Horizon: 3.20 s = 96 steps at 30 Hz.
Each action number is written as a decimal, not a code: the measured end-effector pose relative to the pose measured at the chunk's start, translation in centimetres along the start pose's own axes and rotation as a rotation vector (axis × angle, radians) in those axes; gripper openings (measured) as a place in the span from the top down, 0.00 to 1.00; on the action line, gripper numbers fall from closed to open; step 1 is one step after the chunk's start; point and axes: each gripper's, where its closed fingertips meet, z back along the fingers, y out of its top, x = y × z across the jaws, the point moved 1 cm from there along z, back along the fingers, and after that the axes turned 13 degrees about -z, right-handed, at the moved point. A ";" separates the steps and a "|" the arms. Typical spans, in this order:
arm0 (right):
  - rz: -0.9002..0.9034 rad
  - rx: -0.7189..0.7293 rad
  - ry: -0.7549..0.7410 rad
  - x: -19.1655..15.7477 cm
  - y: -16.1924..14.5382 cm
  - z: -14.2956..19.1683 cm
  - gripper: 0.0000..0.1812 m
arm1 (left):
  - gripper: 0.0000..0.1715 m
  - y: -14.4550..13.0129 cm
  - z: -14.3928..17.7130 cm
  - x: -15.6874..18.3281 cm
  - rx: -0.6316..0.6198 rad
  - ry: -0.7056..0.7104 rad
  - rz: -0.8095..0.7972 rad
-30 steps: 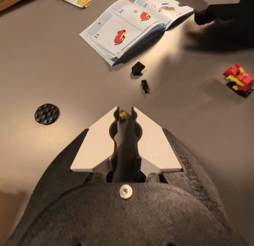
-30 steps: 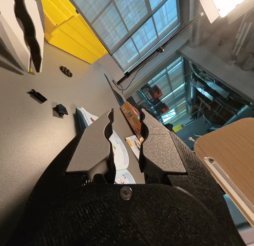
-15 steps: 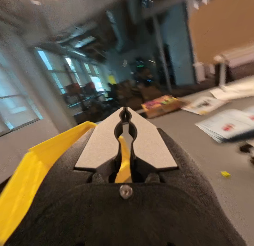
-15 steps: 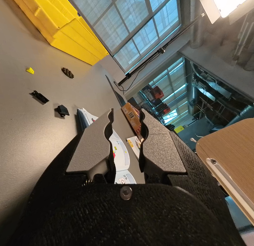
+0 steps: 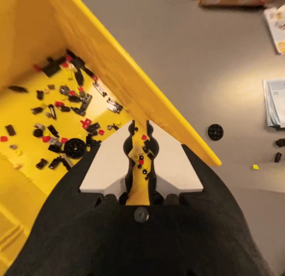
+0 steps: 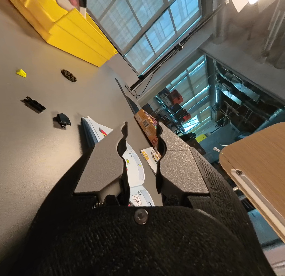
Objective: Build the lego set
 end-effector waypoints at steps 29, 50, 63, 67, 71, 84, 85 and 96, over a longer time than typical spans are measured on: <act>0.038 -0.009 0.052 -1.1 0.1 -0.2 0.81 | 0.98 -2.4 -4.4 -1.7 -0.151 0.075 -0.068; 0.012 0.018 0.058 -1.4 0.2 0.0 0.81 | 0.98 0.7 4.1 19.9 0.946 -0.191 -0.480; 0.026 0.023 0.072 -1.6 0.4 0.0 0.81 | 0.98 -1.5 -1.1 21.8 0.606 -0.137 -0.598; 0.027 0.023 0.075 -1.7 0.5 0.0 0.81 | 0.98 -2.9 -3.3 21.8 0.404 -0.176 -0.577; 0.026 0.024 0.078 -1.7 0.5 0.0 0.81 | 0.98 -4.2 -4.8 21.6 0.251 -0.210 -0.539; -0.006 0.061 0.059 -1.3 1.1 0.0 0.81 | 0.86 -3.1 -3.7 21.1 0.368 -0.120 -0.559; -0.006 0.069 0.049 -1.2 1.3 0.1 0.81 | 0.86 -2.0 -2.0 21.0 0.507 -0.073 -0.572; -0.137 0.130 -0.254 4.5 2.0 2.0 0.80 | 0.87 -0.9 -0.4 20.2 0.650 -0.011 -0.531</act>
